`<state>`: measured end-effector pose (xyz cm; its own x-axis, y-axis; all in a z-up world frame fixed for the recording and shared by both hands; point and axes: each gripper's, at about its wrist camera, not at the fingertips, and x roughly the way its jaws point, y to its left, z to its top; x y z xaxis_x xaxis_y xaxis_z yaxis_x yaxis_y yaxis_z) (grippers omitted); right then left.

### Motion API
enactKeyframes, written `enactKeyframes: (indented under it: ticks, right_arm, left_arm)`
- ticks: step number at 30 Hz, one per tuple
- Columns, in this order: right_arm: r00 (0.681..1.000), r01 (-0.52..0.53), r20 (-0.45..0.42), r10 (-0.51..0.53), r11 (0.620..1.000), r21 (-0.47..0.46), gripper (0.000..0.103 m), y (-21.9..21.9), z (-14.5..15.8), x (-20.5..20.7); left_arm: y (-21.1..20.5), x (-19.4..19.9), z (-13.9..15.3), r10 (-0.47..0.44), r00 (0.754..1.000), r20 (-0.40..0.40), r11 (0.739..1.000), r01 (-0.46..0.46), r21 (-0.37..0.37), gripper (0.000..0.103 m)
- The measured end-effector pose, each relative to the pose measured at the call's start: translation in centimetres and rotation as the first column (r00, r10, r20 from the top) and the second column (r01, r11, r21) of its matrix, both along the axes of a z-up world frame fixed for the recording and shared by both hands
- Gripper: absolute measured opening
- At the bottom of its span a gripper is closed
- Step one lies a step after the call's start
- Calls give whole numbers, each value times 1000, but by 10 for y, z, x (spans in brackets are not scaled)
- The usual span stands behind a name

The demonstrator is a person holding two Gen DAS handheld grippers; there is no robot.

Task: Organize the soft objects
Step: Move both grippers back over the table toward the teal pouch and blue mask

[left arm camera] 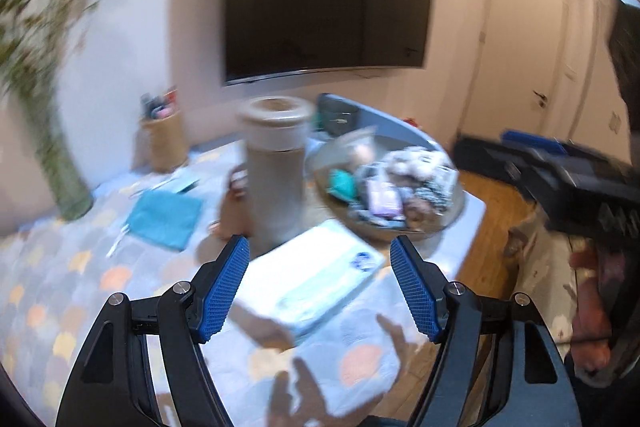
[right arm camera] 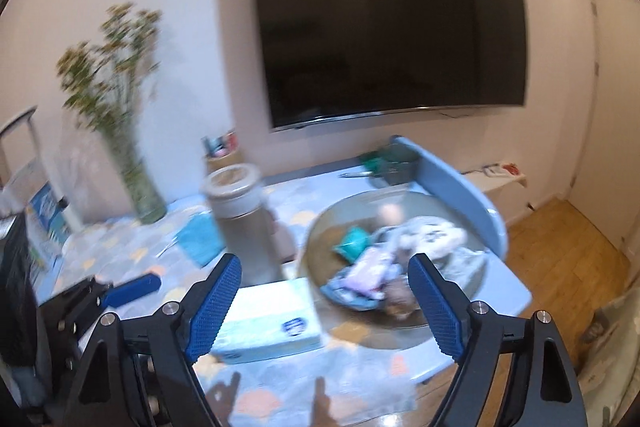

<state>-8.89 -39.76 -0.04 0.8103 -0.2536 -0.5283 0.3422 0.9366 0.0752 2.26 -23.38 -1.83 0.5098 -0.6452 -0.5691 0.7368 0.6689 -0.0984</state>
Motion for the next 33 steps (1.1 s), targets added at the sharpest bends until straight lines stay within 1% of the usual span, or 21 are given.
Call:
enactKeyframes:
  ticks: [3, 6, 8, 10, 12, 14, 15, 17, 18, 20, 21, 23, 24, 26, 27, 28, 29, 30, 31, 32, 33]
  right_arm:
    - [997, -76, -13, 75, 997, -27, 84, 32, -1, 11]
    - [988, -154, -29, 153, 985, -72, 85, 66, -5, 27]
    - [974, -223, -49, 220, 973, -65, 88, 90, -13, 40]
    - [952, -299, -76, 296, 954, -30, 89, 116, -28, 56]
    - [939, -329, -108, 325, 944, -18, 89, 135, -44, 70]
    - [916, -376, -142, 374, 926, 15, 89, 151, -65, 88]
    - [906, -391, -159, 391, 920, 36, 89, 157, -75, 96]
    - [887, -411, -189, 421, 907, 92, 89, 168, -99, 114]
    - [876, -420, -199, 440, 898, 133, 89, 172, -114, 125]
    - [869, -403, -235, 436, 898, 176, 89, 177, -139, 143]
    - [870, -382, -253, 422, 903, 195, 89, 179, -158, 154]
    - [876, -355, -272, 398, 915, 194, 89, 180, -178, 163]
    - [879, -344, -281, 386, 920, 187, 89, 181, -186, 167]
    - [881, -330, -299, 367, 929, 168, 89, 184, -200, 174]
    - [881, -326, -305, 362, 931, 164, 89, 185, -204, 175]
    - [882, -326, -307, 357, 934, 150, 89, 186, -204, 176]
    - [884, -327, -311, 350, 937, 125, 89, 189, -204, 177]
    - [877, -332, -327, 352, 936, 117, 89, 192, -204, 179]
    - [870, -336, -342, 356, 934, 119, 89, 194, -202, 182]
    - [863, -340, -351, 363, 932, 128, 89, 194, -199, 184]
    - [855, -348, -355, 377, 926, 146, 89, 194, -193, 185]
  left_arm:
    - [32, 17, 1, 73, 997, -6, 997, -73, -25, 72]
    - [65, 36, -1, 154, 988, -9, 987, -154, -39, 72]
    - [83, 47, -6, 209, 978, -9, 977, -209, -35, 75]
    - [102, 63, -17, 284, 959, -5, 959, -284, -16, 76]
    - [122, 78, -30, 345, 938, -14, 938, -345, 7, 76]
    - [142, 96, -50, 410, 911, -33, 911, -408, 56, 76]
    - [148, 104, -59, 430, 902, -41, 901, -426, 80, 76]
    - [164, 122, -84, 478, 875, -75, 874, -466, 137, 76]
    - [171, 129, -94, 492, 865, -94, 866, -475, 156, 76]
    - [185, 145, -118, 529, 838, -135, 843, -500, 197, 76]
    - [190, 150, -128, 545, 825, -150, 833, -511, 214, 76]
    - [200, 156, -143, 566, 806, -171, 818, -524, 236, 76]
    - [205, 159, -152, 583, 792, -181, 806, -536, 250, 76]
    - [211, 163, -159, 598, 776, -201, 796, -548, 257, 76]
    - [210, 162, -157, 601, 776, -190, 794, -554, 251, 76]
    - [207, 162, -158, 598, 780, -184, 795, -548, 262, 76]
    - [204, 162, -161, 597, 784, -172, 791, -539, 289, 76]
    - [200, 160, -161, 595, 789, -153, 788, -533, 309, 76]
    - [199, 160, -159, 580, 798, -166, 797, -514, 316, 76]
    - [199, 161, -155, 558, 807, -195, 814, -487, 317, 76]
    - [201, 163, -145, 528, 818, -228, 838, -459, 297, 76]
